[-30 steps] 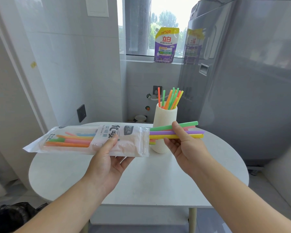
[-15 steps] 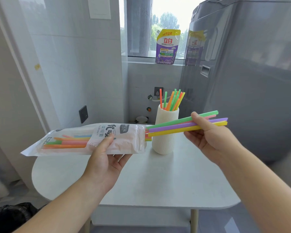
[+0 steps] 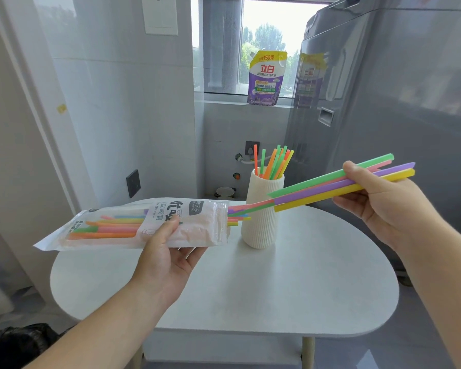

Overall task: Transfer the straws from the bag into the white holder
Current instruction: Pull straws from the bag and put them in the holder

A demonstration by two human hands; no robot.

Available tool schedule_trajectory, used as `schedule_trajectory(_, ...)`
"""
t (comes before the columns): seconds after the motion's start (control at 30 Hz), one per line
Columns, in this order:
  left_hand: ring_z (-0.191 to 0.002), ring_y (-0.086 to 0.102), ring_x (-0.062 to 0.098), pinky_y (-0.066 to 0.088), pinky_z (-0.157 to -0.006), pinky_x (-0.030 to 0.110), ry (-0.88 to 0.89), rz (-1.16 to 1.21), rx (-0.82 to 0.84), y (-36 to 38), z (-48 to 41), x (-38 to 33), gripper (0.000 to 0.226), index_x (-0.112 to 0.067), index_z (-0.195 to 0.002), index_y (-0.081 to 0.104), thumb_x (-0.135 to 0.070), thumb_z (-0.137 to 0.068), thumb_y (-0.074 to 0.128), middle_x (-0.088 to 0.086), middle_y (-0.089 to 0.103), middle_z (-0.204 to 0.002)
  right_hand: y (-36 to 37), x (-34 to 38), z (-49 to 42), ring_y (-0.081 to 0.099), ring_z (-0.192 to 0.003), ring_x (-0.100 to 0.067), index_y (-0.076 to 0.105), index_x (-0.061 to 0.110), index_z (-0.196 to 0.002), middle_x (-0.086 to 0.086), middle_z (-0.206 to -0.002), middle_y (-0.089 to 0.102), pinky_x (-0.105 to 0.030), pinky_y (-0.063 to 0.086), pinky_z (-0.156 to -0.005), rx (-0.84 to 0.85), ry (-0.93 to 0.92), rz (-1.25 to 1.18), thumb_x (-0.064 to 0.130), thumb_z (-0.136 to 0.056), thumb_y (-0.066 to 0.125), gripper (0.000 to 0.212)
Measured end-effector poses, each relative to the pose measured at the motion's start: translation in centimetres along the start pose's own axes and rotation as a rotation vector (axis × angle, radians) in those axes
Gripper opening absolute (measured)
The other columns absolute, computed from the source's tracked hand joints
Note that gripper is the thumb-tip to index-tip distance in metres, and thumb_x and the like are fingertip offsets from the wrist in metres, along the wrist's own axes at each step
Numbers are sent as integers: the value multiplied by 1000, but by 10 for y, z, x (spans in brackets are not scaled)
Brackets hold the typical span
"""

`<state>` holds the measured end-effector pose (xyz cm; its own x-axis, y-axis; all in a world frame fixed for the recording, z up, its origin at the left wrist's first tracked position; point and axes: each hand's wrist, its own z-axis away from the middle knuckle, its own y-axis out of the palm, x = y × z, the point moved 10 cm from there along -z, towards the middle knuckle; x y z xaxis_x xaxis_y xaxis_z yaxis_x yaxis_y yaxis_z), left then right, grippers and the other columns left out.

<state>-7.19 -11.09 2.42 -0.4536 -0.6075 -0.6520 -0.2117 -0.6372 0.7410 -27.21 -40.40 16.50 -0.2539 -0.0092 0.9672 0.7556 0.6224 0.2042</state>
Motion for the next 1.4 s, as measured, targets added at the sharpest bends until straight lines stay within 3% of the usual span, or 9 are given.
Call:
schedule_trajectory(0.53, -89, 82, 20, 66, -62, 35, 5, 10, -30, -4, -3, -1, 20, -24, -118, 69, -18, -99, 66, 5, 85, -103, -16, 21, -1, 76, -64, -15, 66, 11, -94, 1, -67, 75, -26, 60, -54, -12, -28, 23, 23, -90, 74, 15)
schedule_trajectory(0.77, -109, 78, 27, 68, -71, 40, 3, 12, -30, -4, -2, -2, 29, -24, -127, 68, -19, -99, 66, 7, 82, -118, -21, 28, 1, 77, -67, -17, 65, 11, -98, -5, -81, 73, -27, 61, -55, -88, -66, 13, 25, -89, 76, 19)
schedule_trajectory(1.0, -102, 80, 23, 67, -64, 37, 4, 0, -39, -8, -5, -2, 25, -26, -122, 69, -18, -99, 66, 6, 83, -113, -29, 32, 2, 78, -72, -17, 65, 12, -100, -5, -88, 73, -27, 61, -57, -151, -93, -19, 25, -87, 78, 22)
schedule_trajectory(1.23, -106, 78, 25, 68, -71, 40, -17, -12, -29, -2, -7, 12, 26, -26, -124, 69, -18, -99, 66, 7, 83, -116, -19, 22, 7, 79, -72, -19, 66, 12, -93, 0, -77, 77, -28, 62, -58, -203, -112, -67, 25, -86, 80, 20)
schedule_trajectory(1.4, -91, 82, 20, 67, -62, 36, -31, -32, -3, 5, -9, 26, 25, -28, -122, 69, -18, -99, 65, 3, 85, -106, -15, 18, 11, 78, -69, -16, 66, 14, -87, 8, -62, 75, -26, 61, -57, -199, -131, -92, 24, -87, 78, 16)
